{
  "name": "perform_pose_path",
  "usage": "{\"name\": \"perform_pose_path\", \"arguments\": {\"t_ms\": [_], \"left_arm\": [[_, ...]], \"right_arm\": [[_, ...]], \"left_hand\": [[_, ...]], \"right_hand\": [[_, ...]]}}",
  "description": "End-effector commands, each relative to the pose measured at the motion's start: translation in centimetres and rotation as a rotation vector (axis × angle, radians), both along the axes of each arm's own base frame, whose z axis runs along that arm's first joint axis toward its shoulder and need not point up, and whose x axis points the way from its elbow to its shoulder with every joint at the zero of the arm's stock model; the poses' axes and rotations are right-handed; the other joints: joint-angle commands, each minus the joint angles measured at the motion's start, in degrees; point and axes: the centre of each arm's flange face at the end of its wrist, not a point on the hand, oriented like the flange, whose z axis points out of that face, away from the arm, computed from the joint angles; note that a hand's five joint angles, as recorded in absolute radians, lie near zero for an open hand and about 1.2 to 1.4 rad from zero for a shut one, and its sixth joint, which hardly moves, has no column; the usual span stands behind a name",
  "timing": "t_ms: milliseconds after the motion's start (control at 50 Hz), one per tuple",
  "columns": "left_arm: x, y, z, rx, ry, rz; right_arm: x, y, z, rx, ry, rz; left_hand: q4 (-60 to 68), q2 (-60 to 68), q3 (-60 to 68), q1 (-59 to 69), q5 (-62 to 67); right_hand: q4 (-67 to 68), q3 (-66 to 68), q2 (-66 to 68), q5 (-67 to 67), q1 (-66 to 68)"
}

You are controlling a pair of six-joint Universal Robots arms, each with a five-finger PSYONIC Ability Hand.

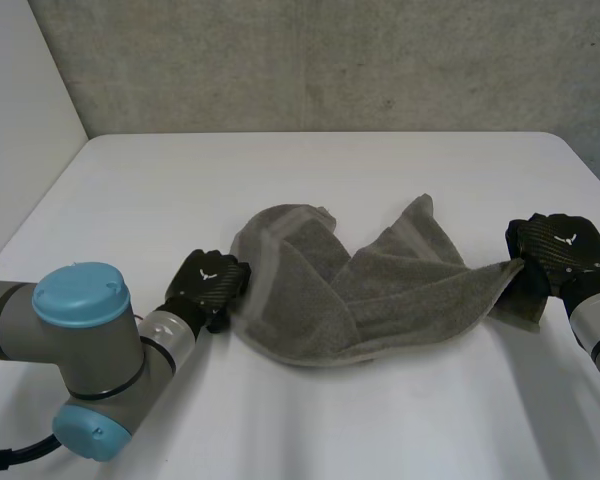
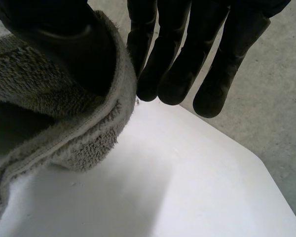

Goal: Fold the towel.

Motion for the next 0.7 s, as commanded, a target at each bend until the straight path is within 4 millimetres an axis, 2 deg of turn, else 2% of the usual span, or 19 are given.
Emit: {"name": "perform_pose_path", "arguments": {"t_ms": [20, 180, 220, 240, 280, 380, 500, 620, 700], "left_arm": [[0.1, 0.4, -0.4, 0.014, -0.003, -0.002], [0.1, 0.5, -0.5, 0.011, -0.003, -0.003], [0.1, 0.5, -0.6, 0.012, -0.001, -0.004], [0.1, 0.5, -0.6, 0.012, -0.001, -0.004], [-0.1, 0.3, -0.4, -0.006, 0.013, -0.010], [-0.5, -0.3, 0.2, -0.059, 0.073, -0.012], [-0.7, -0.7, 0.7, -0.054, 0.157, 0.002], [-0.7, -0.5, 0.2, -0.038, 0.152, 0.002], [-0.6, 0.0, -0.3, -0.017, 0.141, -0.004]], "right_arm": [[0.0, 0.0, 0.0, -0.002, 0.006, 0.001], [0.0, 0.0, 0.0, -0.006, 0.019, 0.003], [0.0, 0.0, 0.0, -0.006, 0.019, 0.003], [0.0, 0.0, 0.0, -0.006, 0.019, 0.003], [0.0, 0.0, 0.0, -0.006, 0.019, 0.003], [0.0, 0.0, 0.0, -0.006, 0.019, 0.003], [0.0, 0.0, 0.0, -0.004, 0.019, 0.003], [0.0, 0.0, 0.0, -0.007, 0.019, 0.003], [0.0, 0.0, 0.0, -0.004, 0.019, 0.003]], "left_hand": [[-4.1, -4.2, -4.2, -4.3, -4.0], [2.5, 2.4, 2.4, 2.2, 2.5], [10.3, 10.2, 10.3, 10.1, 10.4], [10.4, 10.3, 10.3, 10.2, 10.4], [21.4, 21.3, 21.4, 21.2, 21.5], [31.9, 31.8, 31.8, 31.7, 31.9], [32.2, 32.1, 32.2, 32.0, 32.3], [28.4, 28.3, 28.3, 28.2, 28.4], [13.3, 13.2, 13.2, 13.1, 13.3]], "right_hand": [[3.3, 3.1, 3.5, 3.2, 3.2], [3.3, 3.1, 3.5, 3.2, 3.2], [3.3, 3.1, 3.5, 3.2, 3.2], [3.3, 3.1, 3.5, 3.2, 3.2], [3.3, 3.1, 3.5, 3.2, 3.2], [3.3, 3.1, 3.5, 3.2, 3.2], [3.3, 3.1, 3.5, 3.2, 3.2], [3.3, 3.1, 3.5, 3.2, 3.2], [3.3, 3.1, 3.5, 3.2, 3.2]]}}
